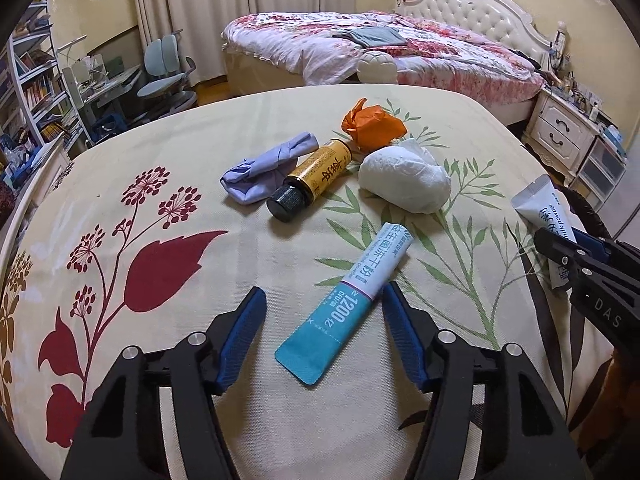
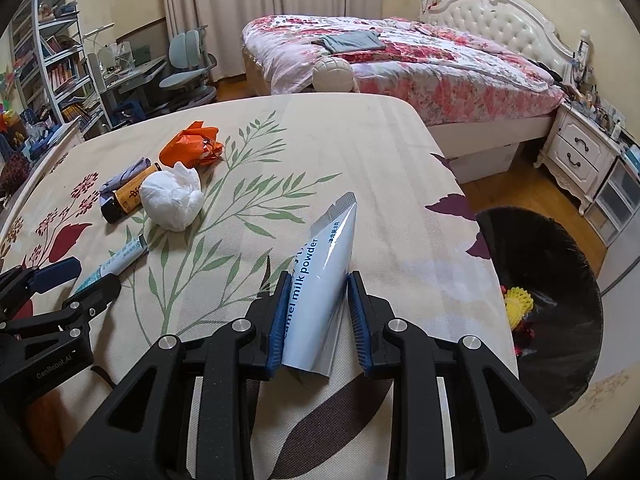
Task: Collect trash
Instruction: 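Grasp the blue-and-white tube with the left tool while the right tool holds the white tube, then carry both tubes over the black bin, then open both tools to drop the two tubes into the bin, then move both tools back over the bed toward the white bag and bottle, then grasp the white plastic bag bundle with the right tool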
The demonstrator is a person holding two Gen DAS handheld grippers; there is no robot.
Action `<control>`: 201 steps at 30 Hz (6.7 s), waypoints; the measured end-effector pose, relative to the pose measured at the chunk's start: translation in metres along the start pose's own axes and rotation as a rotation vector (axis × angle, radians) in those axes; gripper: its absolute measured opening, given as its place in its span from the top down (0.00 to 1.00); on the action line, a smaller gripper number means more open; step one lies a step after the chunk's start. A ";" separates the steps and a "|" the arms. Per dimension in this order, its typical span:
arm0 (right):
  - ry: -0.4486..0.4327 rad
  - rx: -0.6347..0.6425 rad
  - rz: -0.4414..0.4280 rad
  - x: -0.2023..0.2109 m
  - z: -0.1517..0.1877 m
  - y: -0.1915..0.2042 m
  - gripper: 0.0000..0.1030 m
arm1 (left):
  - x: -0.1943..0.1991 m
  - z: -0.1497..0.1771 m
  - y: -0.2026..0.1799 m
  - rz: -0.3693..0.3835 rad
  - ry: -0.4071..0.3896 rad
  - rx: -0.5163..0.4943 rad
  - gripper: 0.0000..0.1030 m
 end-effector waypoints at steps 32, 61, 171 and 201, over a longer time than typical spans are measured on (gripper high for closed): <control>-0.022 -0.013 -0.014 0.015 0.007 -0.001 0.81 | 0.023 0.006 0.006 0.017 -0.078 0.094 0.81; -0.139 -0.105 0.139 0.068 -0.007 -0.085 0.81 | 0.047 -0.031 -0.094 0.169 -0.203 0.001 0.81; -0.124 -0.108 0.155 0.032 -0.019 -0.081 0.23 | 0.016 -0.040 -0.048 -0.088 -0.206 0.052 0.16; 0.000 0.115 -0.120 -0.048 -0.048 0.097 0.44 | 0.007 -0.015 0.078 -0.245 -0.129 0.194 0.16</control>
Point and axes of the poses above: each gripper's, at about its wrist camera, not at the fingertips, and x roughly against the way its jaws point, y to its left, z to its underside, the point moved 1 cm from there along -x, roughly the way its jaws point, and after that the axes turned 9 degrees about -y, right-handed, at the moved point
